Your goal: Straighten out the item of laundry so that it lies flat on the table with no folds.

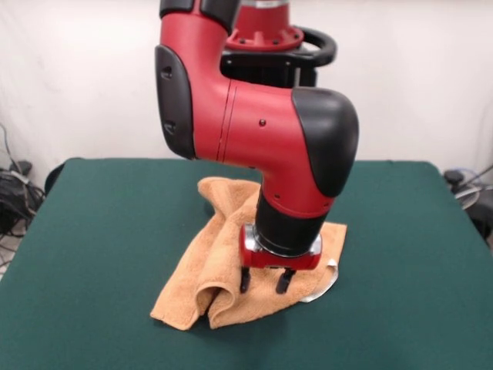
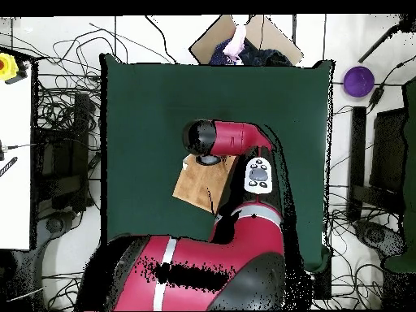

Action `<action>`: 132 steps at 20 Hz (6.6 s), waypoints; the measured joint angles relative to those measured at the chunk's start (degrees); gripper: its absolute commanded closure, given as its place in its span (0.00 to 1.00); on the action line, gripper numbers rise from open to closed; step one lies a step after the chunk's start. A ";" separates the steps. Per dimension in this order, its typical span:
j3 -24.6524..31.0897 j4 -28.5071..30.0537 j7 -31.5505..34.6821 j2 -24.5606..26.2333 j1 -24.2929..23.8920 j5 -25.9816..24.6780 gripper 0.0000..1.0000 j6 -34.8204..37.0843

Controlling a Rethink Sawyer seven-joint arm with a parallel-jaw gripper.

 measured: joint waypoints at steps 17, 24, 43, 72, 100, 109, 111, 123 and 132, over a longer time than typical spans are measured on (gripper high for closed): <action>-0.10 -3.91 0.00 0.38 0.50 -0.01 0.00 0.62; -1.55 -8.11 0.50 2.06 1.68 0.35 0.00 1.44; -13.04 -1.43 24.17 -0.58 6.52 7.58 0.00 0.44; -27.32 -0.81 29.32 3.76 13.64 7.76 0.00 0.69; -38.16 -4.97 33.27 15.41 20.43 15.12 0.00 6.44; -39.35 -8.61 35.12 17.49 21.87 16.06 0.00 7.93; -39.35 -9.29 35.12 17.56 21.85 16.29 0.00 7.93; -39.36 -11.30 35.12 16.85 21.74 17.47 0.00 2.91; -39.46 -11.37 35.12 14.77 21.66 17.55 0.00 -7.30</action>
